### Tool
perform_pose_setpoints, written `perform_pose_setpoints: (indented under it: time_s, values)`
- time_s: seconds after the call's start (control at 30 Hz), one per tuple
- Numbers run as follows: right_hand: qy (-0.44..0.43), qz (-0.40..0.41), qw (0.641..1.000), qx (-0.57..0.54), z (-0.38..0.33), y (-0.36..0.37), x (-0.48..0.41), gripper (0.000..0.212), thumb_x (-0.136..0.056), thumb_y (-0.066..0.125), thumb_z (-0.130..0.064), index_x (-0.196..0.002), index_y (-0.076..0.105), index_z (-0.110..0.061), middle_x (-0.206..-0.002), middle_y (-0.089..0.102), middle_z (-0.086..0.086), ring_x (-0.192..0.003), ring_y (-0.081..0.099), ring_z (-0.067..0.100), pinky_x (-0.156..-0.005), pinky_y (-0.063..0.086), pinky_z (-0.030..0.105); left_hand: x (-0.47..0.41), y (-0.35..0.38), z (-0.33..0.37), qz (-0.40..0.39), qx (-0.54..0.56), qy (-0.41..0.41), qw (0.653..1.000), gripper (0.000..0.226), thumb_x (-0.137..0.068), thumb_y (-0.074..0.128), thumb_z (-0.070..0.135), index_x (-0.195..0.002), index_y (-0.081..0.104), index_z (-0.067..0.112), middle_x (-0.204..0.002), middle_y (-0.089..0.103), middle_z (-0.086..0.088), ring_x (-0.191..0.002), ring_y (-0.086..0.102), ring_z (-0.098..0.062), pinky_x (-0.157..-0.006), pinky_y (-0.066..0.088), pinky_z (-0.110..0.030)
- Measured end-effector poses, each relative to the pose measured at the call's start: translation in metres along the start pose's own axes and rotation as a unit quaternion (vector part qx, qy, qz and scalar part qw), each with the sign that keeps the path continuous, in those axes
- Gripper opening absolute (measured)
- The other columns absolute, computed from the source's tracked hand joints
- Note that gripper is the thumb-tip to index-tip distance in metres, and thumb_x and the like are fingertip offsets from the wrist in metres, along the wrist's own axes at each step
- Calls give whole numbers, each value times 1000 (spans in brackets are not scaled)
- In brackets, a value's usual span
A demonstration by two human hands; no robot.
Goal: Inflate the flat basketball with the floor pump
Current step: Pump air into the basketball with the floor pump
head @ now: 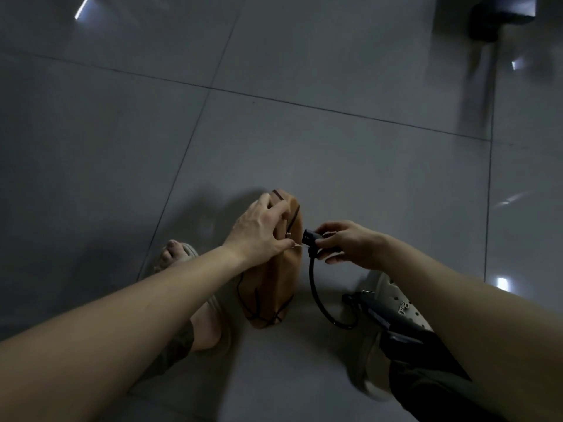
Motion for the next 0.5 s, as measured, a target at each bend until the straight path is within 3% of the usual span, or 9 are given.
perform_pose_setpoints:
  time_s: [0.2,0.33,0.43,0.5]
  values:
    - [-12,-70,996,-53,5,5,7,18,-95,58,-2,-106,66,-15,-116,68,14,-107,63,27,-102,46,48,4,5,3,-31,11,47,998,25,-85,75,36,-105,69,23,-101,37,2,-100,44,-17,-83,48,-36]
    - [-8,-88,990,-108,8,7,14,23,-93,57,2,-111,61,-11,-114,70,9,-111,64,27,-105,44,50,5,7,6,-54,19,57,997,32,-84,75,36,-111,66,22,-106,38,2,-103,44,-16,-87,49,-35]
    - [-7,-111,983,-149,11,9,19,25,-90,58,3,-112,62,-10,-115,70,9,-112,65,26,-108,42,51,12,5,-3,12,23,-24,999,51,-78,78,48,-110,47,22,-106,45,1,-95,51,-18,-79,46,-32]
    - [-11,-130,977,-168,10,11,21,25,-87,60,0,-108,64,-12,-116,69,10,-113,65,26,-110,40,52,19,6,-10,37,-36,-97,994,49,-80,71,62,-93,49,20,-91,56,2,-81,58,-19,-71,47,-33]
Point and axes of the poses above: each hand's wrist, its own x-axis away from the middle knuckle, its own y-axis out of the palm, z = x × y, the point moved 6 cm from there along -x, towards the middle knuckle
